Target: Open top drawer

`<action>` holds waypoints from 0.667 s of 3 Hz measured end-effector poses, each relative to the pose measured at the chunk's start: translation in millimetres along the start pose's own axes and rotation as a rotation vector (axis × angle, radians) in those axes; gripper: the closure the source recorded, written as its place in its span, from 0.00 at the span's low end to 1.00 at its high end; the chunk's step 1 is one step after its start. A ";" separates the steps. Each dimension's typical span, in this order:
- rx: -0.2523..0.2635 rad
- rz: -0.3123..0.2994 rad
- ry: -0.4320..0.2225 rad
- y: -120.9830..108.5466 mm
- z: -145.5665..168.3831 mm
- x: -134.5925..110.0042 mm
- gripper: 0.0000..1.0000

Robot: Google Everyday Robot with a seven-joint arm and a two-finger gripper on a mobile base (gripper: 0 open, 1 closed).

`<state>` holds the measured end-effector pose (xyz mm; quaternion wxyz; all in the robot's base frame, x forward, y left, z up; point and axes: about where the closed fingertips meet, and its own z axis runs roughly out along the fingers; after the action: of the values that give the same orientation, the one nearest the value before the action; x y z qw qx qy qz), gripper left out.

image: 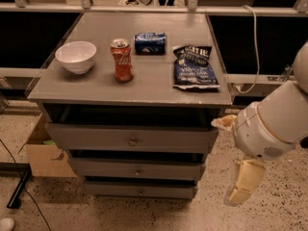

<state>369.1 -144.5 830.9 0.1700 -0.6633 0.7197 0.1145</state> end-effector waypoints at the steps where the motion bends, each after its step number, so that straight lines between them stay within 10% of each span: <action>1: -0.007 -0.028 0.034 3.5 16.8 -7.6 0.00; 2: -0.007 -0.029 0.037 3.9 17.9 -7.4 0.00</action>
Offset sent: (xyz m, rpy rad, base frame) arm -0.0013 0.0124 -0.0112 -0.0314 -0.0013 0.0231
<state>367.3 -130.4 817.2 0.1558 -0.6761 0.7128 0.1025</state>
